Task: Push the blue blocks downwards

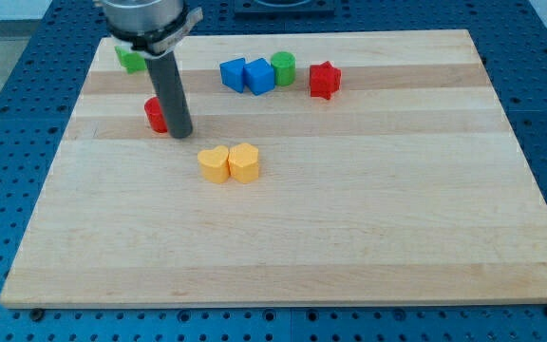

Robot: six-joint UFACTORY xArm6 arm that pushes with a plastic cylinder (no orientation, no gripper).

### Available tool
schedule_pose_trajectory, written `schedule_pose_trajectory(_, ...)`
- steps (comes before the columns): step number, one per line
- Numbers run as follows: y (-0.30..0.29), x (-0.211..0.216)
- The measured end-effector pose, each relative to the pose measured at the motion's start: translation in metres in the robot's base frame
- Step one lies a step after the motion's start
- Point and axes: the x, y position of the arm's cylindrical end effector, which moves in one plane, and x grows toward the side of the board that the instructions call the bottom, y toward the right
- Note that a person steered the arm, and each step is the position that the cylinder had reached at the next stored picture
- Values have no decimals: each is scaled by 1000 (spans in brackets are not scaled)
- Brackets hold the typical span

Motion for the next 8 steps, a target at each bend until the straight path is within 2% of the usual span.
schedule_pose_trajectory(1,-43,-4)
schedule_pose_trajectory(3,-18,-88)
schedule_pose_trajectory(5,-33,-31)
schedule_pose_trajectory(7,-46,-121)
schedule_pose_trajectory(8,-11,-153)
